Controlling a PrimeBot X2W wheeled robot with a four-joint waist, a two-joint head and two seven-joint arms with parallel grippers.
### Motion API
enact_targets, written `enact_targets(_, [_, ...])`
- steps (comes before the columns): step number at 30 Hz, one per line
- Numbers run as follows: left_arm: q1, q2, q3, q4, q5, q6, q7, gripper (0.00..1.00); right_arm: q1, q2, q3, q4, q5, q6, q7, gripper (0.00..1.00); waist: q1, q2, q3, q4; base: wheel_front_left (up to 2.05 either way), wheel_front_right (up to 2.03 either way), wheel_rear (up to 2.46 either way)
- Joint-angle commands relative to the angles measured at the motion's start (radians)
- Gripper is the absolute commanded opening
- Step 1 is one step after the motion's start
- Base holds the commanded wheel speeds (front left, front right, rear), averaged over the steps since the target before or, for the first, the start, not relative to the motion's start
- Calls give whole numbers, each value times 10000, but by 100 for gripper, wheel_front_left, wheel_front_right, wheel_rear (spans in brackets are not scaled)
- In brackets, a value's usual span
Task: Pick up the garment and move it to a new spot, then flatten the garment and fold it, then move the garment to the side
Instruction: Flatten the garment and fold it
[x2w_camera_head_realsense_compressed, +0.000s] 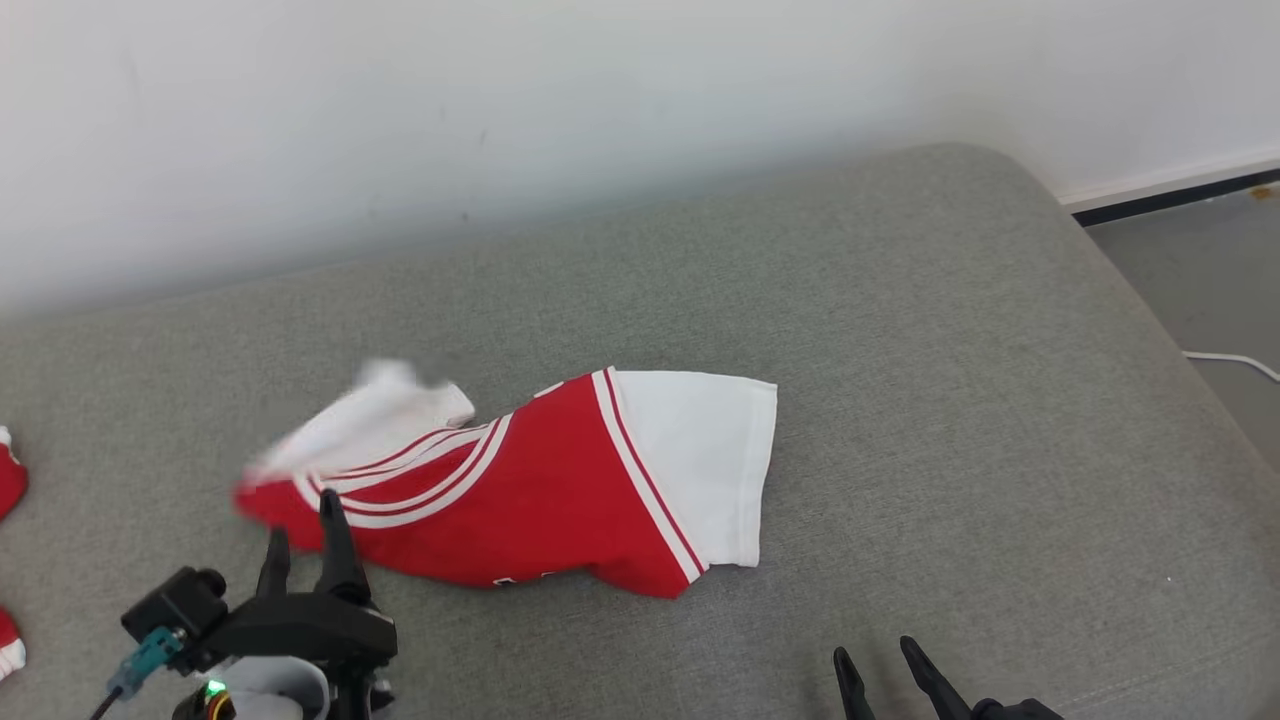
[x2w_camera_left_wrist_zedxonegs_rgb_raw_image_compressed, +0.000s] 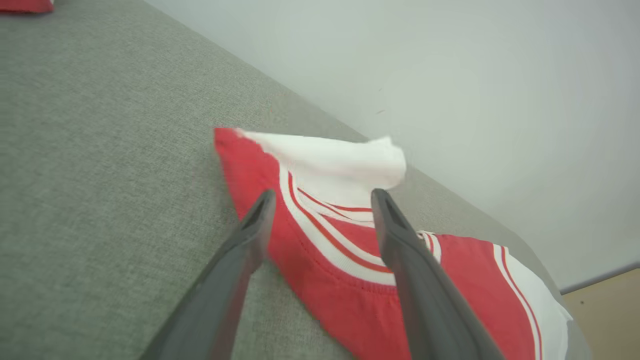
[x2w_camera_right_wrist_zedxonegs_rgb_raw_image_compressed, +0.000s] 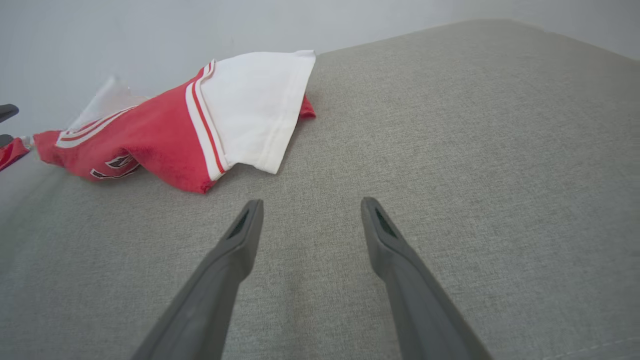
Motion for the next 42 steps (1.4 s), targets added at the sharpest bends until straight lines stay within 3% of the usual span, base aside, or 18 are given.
enact_targets(1, [150, 84, -1, 77, 167, -57, -32, 100, 14, -15, -31, 12, -68, -26, -5, 100, 1, 0, -141, -121, 0, 0, 0])
enact_targets(9, [-17, 175, -994, -255, 1553, -221, 164, 100, 96, -15, -28, 30, 12, -26, -5, 100, 1, 0, -395, -317, 0, 0, 0])
enact_targets(16, [-622, 42, -2386, -107, 1968, -262, 1770, 100, 37, -17, 79, -10, 80, -26, -6, 100, 1, 0, -415, -878, 0, 0, 0])
enact_targets(20, [-1094, -11, -3125, 108, 2053, 110, 2788, 100, -18, -15, 50, -29, 109, -26, -4, 100, 1, 0, -259, -1577, 0, 0, 0])
enact_targets(29, [-1746, -12, -3779, 691, 2322, 885, 3445, 100, -34, -12, 95, -142, 266, -26, -4, 100, 1, 0, 85, -2519, 0, 0, 0])
enact_targets(36, [-2314, 484, -4270, 1440, 3218, 1906, 3786, 100, 69, -14, 66, -285, 410, -26, -4, 100, 1, 0, 275, -2688, 0, 0, 0])
enact_targets(42, [-2275, 708, -4308, 1887, 3178, 1959, 4099, 100, 94, -14, 46, -317, 491, -26, -4, 100, 1, 0, 361, -2651, 0, 0, 0])
